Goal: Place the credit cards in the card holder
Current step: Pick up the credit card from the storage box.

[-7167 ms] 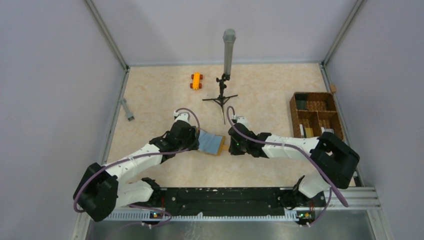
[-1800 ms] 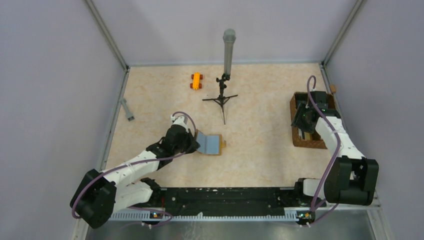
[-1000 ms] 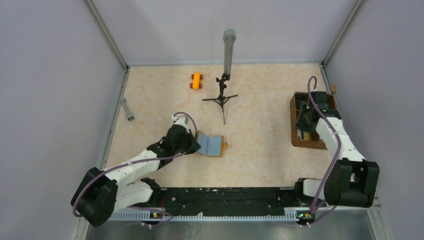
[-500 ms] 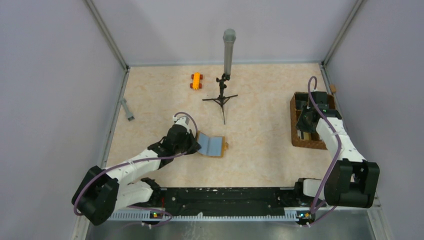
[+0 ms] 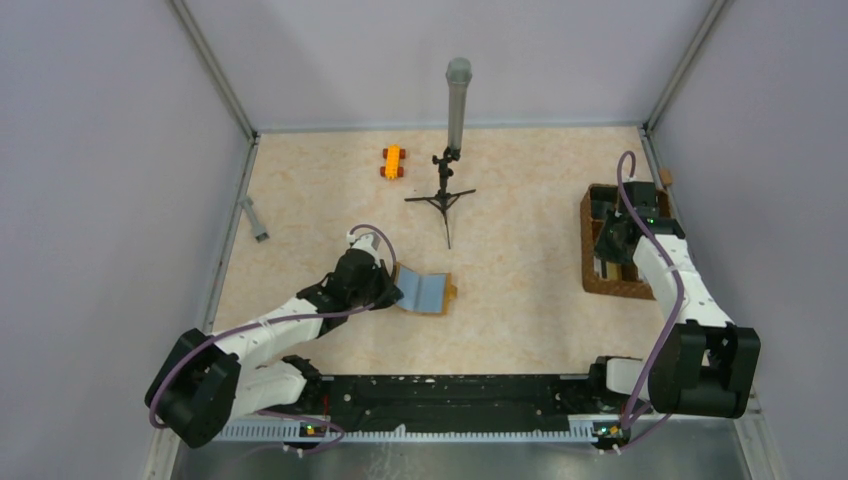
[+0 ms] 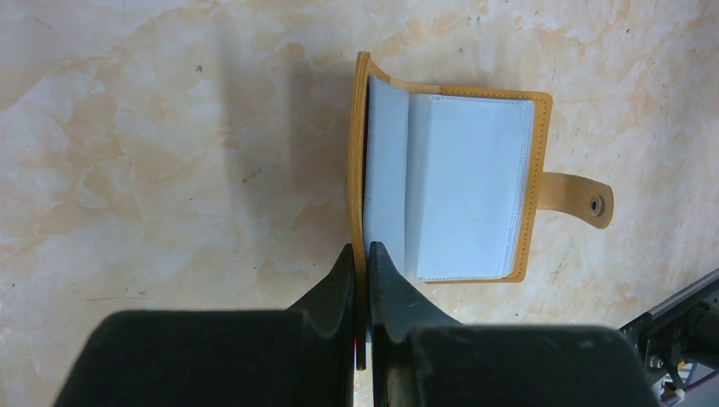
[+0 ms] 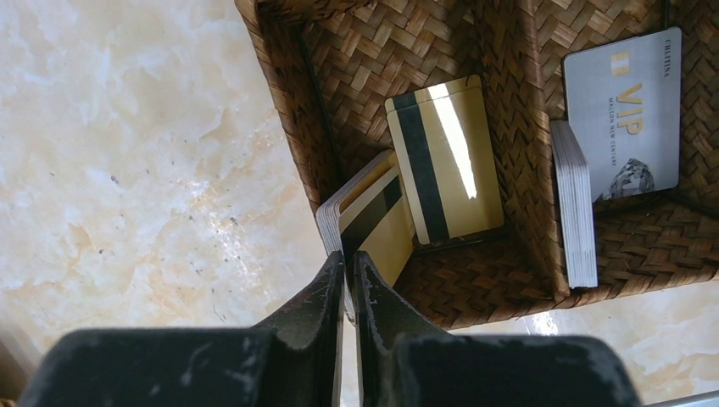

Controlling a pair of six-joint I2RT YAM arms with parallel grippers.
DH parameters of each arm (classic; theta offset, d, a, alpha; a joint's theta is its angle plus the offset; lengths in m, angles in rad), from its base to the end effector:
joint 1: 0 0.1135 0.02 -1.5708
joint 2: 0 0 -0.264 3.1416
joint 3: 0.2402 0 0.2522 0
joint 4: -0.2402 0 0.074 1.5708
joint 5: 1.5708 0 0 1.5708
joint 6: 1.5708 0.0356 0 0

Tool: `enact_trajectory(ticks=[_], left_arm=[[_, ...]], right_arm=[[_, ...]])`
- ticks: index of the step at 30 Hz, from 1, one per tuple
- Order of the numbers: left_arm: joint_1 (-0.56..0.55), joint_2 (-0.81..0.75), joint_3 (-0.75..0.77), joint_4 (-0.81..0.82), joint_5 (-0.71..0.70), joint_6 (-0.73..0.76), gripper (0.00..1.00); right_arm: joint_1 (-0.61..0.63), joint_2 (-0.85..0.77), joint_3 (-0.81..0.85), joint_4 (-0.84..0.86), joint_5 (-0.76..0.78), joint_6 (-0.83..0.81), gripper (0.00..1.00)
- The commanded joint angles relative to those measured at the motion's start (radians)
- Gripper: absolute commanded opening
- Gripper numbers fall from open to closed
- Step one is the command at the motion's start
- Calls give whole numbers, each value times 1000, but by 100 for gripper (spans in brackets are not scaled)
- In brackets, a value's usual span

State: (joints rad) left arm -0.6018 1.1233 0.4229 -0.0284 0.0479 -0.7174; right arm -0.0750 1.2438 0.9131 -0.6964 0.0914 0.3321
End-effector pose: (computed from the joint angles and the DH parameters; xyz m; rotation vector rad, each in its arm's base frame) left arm 0.1750 -0.1222 0.1665 -0.1134 2.4081 -0.7071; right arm 0.2421 -0.0214 0.2470 0.5561 2.5309 -0.0249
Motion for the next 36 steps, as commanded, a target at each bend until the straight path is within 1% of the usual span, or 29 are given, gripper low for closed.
enact_trajectory(ticks=[1,3,13,27,36], left_arm=[[4,11,25,21,13,-6,3],[4,10,26,21,12,-4,3],[4,13,25,21,15,-1,3],[5,38,31,55,30,0,3],[5,44,33,52,38,1,3]], right_arm=[[-6,-27,43,4,10,-4,3],[-6,-27,44,0,19,-4,0],[-6,-31,61,-19,59,-9,0],[-6,-46,80,-15,21,-25,0],[-6,-51,80,21,-6,-40,0]])
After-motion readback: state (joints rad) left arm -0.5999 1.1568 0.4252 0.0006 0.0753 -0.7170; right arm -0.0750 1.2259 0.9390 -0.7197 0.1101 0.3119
